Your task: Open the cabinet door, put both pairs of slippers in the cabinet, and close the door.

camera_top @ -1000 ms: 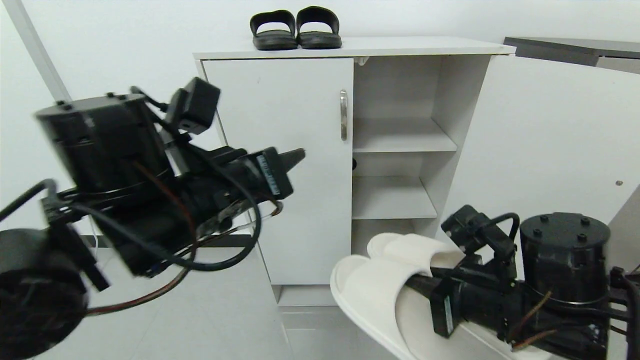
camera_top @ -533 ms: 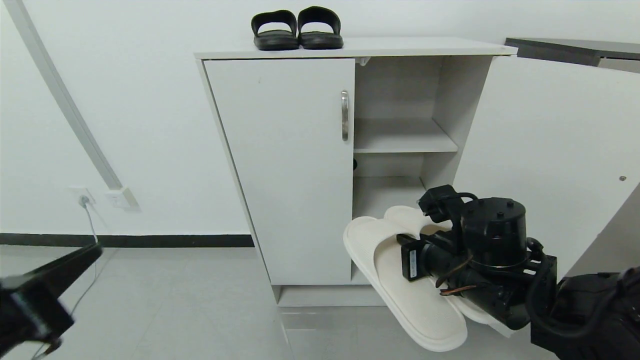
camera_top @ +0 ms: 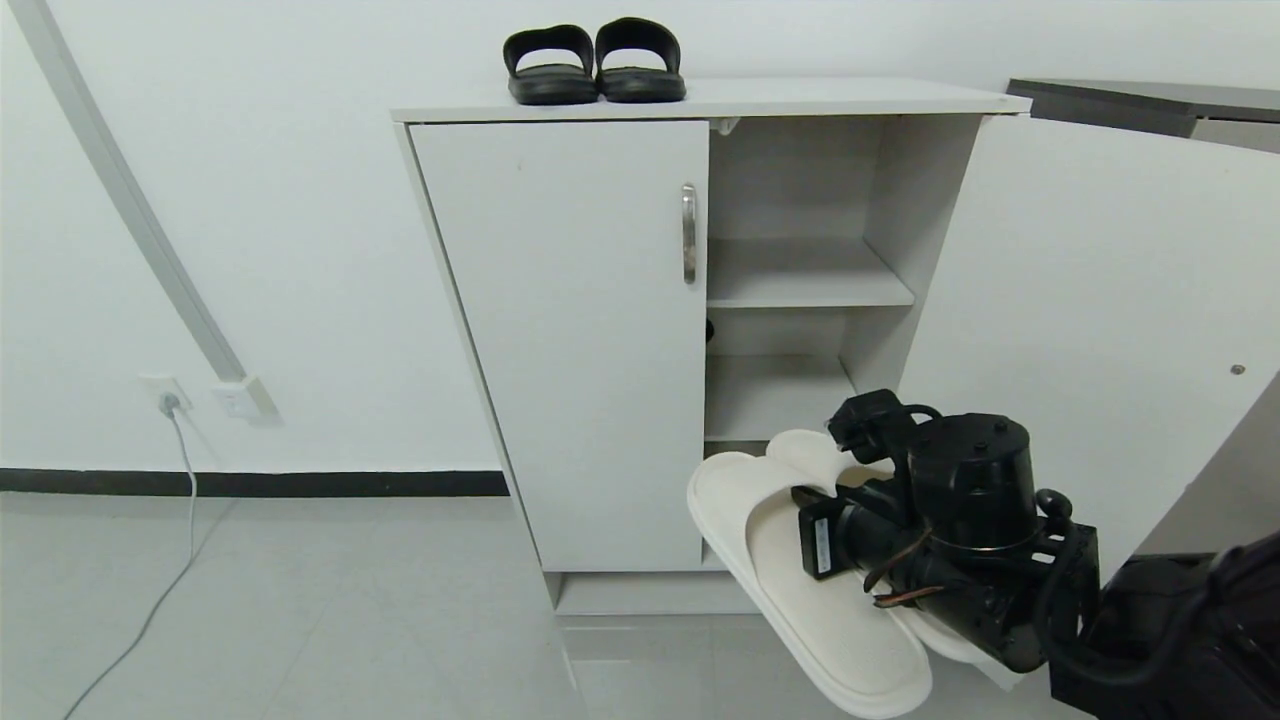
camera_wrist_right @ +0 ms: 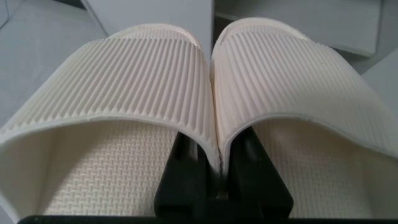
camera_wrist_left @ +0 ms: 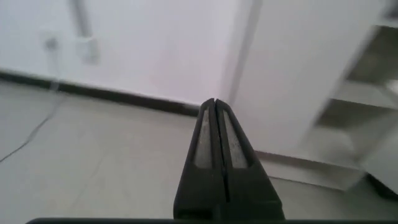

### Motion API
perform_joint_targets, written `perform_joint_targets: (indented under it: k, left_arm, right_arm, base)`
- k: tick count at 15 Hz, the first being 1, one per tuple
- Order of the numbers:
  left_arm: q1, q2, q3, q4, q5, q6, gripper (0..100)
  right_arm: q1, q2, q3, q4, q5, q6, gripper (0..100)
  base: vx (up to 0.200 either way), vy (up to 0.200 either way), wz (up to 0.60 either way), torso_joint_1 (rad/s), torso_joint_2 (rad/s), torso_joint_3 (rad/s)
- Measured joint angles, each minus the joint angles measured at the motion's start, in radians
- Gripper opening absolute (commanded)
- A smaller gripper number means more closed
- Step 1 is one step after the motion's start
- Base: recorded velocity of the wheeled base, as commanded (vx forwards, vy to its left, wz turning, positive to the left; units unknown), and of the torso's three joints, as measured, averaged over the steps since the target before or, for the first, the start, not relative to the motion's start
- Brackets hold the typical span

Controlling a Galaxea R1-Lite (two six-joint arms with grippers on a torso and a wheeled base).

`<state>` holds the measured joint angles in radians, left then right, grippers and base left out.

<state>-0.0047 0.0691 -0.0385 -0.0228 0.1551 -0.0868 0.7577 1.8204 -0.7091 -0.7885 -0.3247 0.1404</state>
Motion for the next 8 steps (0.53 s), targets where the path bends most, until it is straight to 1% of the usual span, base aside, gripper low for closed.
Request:
perform_joint_targets:
  k: [1,2,3,5,6,8]
  left_arm:
    - [0.002,-0.025,0.020,0.020,-0.102,0.005,0]
    - [0.003,-0.040,0.026,0.023,-0.163,0.025,0]
    - [0.005,-0.050,0.032,0.025,-0.175,0.034,0]
    - [0.005,-0.062,0.036,0.024,-0.175,0.021,0]
    - [0.005,-0.065,0.037,0.024,-0.176,0.021,0]
    - [0.006,-0.069,0.037,0.024,-0.176,0.020,0]
  right_arm:
    - [0.004,0.002,0.004,-0.001,0.001,-0.002,0]
    - [0.007,0.004,0.007,-0.009,0.001,-0.003,0]
    - [0.010,0.008,0.012,-0.023,0.000,-0.006,0]
    - [0.015,0.023,0.016,-0.060,-0.003,-0.010,0]
    - [0.020,0.037,0.016,-0.084,-0.006,-0.011,0]
    - [0.037,0.072,0.009,-0.125,-0.049,-0.012,0]
  base:
    - [0.000,0.000,0.00,0.000,0.00,0.000]
    - [0.000,0.000,0.00,0.000,0.00,0.000]
    - [0.000,0.000,0.00,0.000,0.00,0.000]
    - [0.000,0.000,0.00,0.000,0.00,0.000]
    - [0.000,0.000,0.00,0.000,0.00,0.000]
    - [0.000,0.000,0.00,0.000,0.00,0.000]
